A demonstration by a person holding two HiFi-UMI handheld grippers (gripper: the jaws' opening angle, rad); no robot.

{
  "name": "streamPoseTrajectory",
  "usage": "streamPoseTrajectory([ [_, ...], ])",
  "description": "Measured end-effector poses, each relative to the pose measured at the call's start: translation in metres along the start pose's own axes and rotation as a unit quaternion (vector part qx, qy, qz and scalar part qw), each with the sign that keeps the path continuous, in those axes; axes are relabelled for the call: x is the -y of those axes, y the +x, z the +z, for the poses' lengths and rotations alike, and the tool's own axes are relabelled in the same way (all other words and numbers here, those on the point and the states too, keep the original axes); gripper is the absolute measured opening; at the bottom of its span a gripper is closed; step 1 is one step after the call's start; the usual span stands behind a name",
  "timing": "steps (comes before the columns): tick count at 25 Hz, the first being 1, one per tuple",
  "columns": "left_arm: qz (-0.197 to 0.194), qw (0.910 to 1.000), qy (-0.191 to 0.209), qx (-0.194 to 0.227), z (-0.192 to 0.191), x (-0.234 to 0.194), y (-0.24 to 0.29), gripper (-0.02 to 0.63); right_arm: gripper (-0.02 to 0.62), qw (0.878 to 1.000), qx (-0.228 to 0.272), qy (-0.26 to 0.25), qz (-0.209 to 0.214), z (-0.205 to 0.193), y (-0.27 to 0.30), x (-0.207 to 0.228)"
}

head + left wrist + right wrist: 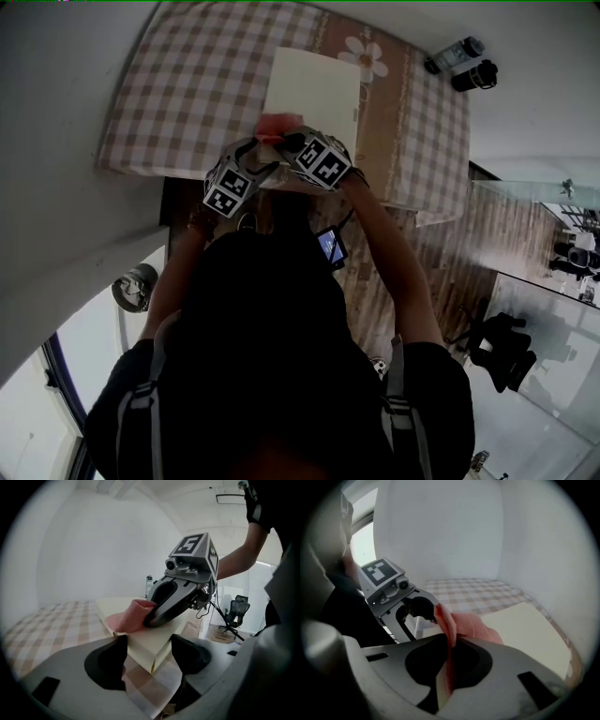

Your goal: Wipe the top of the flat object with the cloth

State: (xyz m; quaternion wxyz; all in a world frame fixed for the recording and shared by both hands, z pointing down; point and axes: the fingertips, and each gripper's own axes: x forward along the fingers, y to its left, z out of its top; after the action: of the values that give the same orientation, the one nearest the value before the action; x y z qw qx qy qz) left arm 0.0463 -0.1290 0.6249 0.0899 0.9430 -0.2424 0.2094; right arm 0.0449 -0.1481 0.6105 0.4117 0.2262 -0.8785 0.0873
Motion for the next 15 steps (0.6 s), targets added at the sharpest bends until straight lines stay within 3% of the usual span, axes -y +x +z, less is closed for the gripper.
streamPoseTrajectory([
  [15, -0.006, 0.9998, -0.02, -0.003, -0.004, -0.001, 0.002, 0.318, 0.017, 0.999, 0.018, -0.013, 0.029, -0.006, -0.013, -0.044],
])
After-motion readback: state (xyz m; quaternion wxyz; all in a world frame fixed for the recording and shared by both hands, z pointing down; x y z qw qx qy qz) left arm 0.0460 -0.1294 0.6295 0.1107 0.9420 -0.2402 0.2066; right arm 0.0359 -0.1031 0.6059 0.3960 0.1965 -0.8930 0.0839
